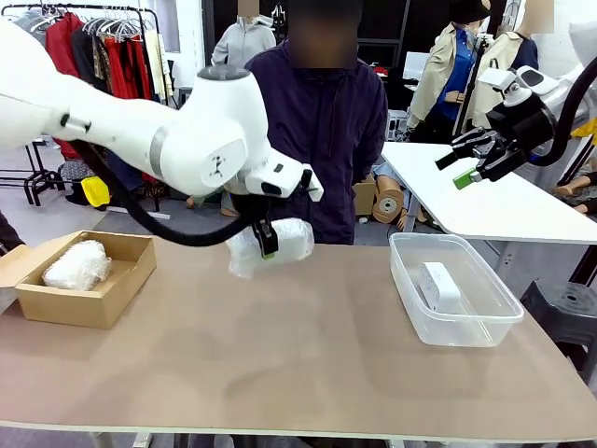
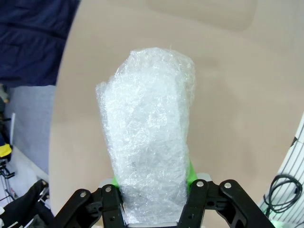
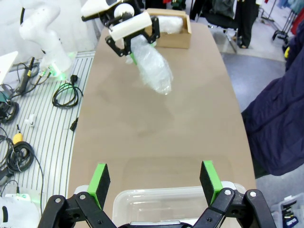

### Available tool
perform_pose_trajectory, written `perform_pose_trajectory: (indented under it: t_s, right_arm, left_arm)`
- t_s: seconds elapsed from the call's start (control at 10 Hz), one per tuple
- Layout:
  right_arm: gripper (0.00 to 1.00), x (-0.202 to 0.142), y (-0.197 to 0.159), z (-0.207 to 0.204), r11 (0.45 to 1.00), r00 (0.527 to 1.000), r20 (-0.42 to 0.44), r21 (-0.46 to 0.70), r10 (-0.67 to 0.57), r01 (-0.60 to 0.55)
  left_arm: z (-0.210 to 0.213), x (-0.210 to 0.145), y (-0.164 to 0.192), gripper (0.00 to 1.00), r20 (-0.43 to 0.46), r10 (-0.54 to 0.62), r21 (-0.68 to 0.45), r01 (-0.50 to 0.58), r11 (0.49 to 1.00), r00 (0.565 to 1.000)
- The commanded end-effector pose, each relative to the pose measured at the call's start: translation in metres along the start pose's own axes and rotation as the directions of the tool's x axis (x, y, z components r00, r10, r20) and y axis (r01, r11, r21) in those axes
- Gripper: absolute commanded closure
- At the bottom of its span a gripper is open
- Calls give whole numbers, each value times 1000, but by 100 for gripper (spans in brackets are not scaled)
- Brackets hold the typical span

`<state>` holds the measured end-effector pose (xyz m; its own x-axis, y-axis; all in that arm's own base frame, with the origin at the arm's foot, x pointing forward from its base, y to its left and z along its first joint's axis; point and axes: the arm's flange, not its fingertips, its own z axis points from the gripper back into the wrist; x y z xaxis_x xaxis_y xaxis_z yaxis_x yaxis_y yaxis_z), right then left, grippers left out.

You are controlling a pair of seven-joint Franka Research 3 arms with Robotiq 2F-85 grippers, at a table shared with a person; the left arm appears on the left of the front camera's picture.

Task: Separate and place wrapped and unwrapped clocks.
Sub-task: Pick up the Digital clock indicated by the person.

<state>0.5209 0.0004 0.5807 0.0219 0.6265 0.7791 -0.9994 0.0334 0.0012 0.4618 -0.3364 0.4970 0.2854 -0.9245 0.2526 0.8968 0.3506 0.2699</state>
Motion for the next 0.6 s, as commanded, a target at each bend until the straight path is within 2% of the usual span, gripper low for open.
perform_pose_trajectory:
  t_s: [0.0,0.4,0.5]
  right_arm:
    - [0,-1,5,-1,1000,1000,-5,0,12,-12]
    - [0,-1,5,-1,1000,1000,-5,0,12,-12]
    - [0,-1,5,-1,1000,1000,-5,0,12,-12]
  left_arm:
    - [13,16,10,100,-25,20,29,-19,999,999]
    - [57,50,30,100,-35,64,-3,-64,998,997]
    - [73,53,37,100,11,85,-21,-85,996,996]
